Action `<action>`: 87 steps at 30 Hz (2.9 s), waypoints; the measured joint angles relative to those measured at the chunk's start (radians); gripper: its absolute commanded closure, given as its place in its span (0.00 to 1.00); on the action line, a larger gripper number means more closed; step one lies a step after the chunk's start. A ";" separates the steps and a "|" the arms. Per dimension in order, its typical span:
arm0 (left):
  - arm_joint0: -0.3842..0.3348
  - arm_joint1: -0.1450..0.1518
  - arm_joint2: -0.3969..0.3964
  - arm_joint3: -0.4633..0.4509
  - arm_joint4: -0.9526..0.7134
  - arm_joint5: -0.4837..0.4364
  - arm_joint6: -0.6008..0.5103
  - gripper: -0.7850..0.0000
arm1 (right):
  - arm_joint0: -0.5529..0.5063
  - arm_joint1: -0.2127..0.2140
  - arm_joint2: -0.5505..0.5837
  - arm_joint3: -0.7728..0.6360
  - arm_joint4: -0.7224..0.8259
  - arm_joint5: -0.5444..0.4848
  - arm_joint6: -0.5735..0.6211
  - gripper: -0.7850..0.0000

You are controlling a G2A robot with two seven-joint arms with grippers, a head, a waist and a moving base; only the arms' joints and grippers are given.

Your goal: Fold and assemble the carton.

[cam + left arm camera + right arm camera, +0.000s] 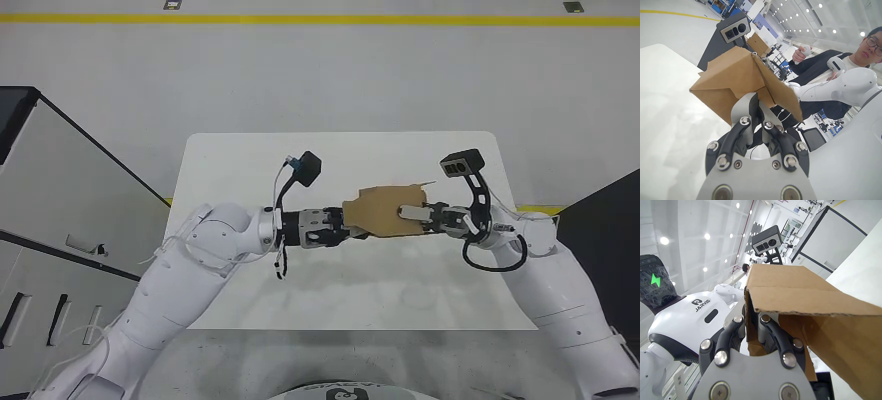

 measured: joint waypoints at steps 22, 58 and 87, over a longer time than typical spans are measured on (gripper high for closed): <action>0.114 0.051 -0.275 -0.189 0.162 0.069 0.023 1.00 | -0.020 0.002 0.071 0.032 -0.017 0.021 0.021 1.00; 0.065 0.045 -0.134 -0.191 0.336 0.108 0.010 1.00 | -0.008 -0.007 0.052 0.011 -0.102 0.016 0.016 1.00; 0.000 0.025 -0.029 -0.095 0.250 0.068 0.031 1.00 | 0.011 -0.015 0.018 0.005 -0.050 0.052 0.053 1.00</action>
